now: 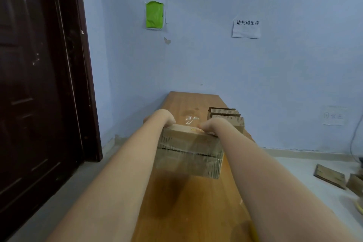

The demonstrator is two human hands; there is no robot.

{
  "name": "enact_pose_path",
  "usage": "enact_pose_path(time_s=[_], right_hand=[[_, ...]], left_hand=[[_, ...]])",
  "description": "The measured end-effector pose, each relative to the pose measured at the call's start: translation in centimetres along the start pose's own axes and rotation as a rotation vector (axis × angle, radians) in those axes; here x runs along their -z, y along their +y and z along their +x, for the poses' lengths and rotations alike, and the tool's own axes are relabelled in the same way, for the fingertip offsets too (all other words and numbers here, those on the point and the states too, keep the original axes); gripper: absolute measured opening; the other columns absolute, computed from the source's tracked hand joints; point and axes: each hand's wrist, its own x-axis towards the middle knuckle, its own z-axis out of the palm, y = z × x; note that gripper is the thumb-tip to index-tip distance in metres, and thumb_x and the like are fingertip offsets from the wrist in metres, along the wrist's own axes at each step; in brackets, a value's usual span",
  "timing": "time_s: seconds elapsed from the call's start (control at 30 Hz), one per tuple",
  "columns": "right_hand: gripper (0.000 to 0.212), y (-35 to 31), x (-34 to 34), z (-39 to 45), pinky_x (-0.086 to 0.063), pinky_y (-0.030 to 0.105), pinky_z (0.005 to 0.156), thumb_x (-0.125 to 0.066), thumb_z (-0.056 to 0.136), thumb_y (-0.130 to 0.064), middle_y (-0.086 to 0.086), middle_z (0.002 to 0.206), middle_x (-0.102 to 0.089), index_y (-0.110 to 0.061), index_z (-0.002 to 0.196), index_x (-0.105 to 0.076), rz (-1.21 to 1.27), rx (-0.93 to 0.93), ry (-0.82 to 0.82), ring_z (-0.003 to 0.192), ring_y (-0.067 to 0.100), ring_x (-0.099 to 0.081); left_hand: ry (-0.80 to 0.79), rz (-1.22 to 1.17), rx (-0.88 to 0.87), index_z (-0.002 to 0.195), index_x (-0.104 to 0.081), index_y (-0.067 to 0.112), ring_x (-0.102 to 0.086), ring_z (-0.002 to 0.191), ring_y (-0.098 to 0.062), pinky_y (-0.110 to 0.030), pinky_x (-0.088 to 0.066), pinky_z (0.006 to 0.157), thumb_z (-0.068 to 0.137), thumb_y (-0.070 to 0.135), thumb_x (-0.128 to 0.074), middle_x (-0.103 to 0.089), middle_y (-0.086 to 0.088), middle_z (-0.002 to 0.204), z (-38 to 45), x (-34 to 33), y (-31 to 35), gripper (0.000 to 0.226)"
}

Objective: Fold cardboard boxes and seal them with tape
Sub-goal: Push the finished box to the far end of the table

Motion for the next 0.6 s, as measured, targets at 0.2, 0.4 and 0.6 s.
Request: enact_pose_path(time_s=[0.2, 0.4, 0.6], right_hand=[[0.058, -3.4, 5.0, 3.8, -0.034, 0.038, 0.106, -0.039, 0.1, -0.043, 0.019, 0.143, -0.04, -0.002, 0.141, -0.034, 0.221, 0.088, 0.193, 0.129, 0.034, -0.041], [0.078, -4.2, 4.9, 10.3, -0.042, 0.037, 0.092, -0.057, 0.093, -0.041, 0.016, 0.14, -0.043, 0.001, 0.145, -0.019, 0.416, 0.2, 0.421, 0.121, 0.032, -0.05], [0.06, -1.6, 0.6, 16.3, -0.049, 0.043, 0.091, -0.066, 0.087, -0.019, 0.013, 0.127, -0.054, -0.006, 0.13, -0.028, 0.596, 0.238, 0.503, 0.113, 0.032, -0.056]], left_hand=[[0.164, -0.178, -0.084, 0.138, -0.038, -0.002, -0.046, 0.126, -0.03, -0.034, -0.038, 0.102, 0.103, 0.029, -0.036, -0.041, -0.017, 0.143, 1.4, 6.2, 1.5, 0.047], [0.389, -0.376, -0.139, 0.136, -0.042, 0.002, -0.048, 0.121, -0.033, -0.041, -0.043, 0.101, 0.093, 0.039, -0.053, -0.047, -0.015, 0.134, 9.3, 6.5, 1.0, 0.058], [0.431, -0.678, -0.142, 0.133, -0.042, 0.007, -0.056, 0.111, -0.029, -0.042, -0.048, 0.095, 0.081, 0.035, -0.069, -0.054, -0.009, 0.128, 17.2, 1.4, -0.9, 0.065]])
